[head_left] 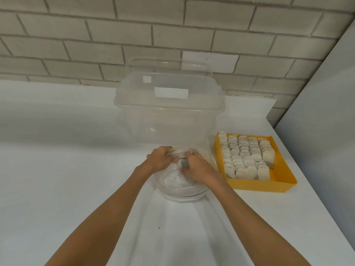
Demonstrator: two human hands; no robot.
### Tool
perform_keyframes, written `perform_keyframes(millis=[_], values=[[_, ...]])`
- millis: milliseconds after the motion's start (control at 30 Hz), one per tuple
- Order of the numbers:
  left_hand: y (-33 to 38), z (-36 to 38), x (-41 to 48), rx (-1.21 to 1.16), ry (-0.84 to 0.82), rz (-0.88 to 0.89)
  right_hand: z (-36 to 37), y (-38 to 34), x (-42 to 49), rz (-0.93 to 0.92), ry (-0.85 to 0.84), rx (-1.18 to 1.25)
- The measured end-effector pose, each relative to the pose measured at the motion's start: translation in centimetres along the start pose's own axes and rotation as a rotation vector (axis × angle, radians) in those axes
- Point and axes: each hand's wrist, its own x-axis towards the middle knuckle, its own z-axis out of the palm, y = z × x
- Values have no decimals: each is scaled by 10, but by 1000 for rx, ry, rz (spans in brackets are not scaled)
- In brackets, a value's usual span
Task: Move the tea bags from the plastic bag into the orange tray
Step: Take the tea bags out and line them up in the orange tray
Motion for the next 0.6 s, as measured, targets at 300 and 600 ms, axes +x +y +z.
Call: perform_keyframes(millis=[300, 600], values=[[-1, -1, -3, -25, 39, 4, 3, 2, -7, -70, 188, -108], [13, -17, -30, -33, 137, 149, -16, 4, -25, -102, 224, 473]])
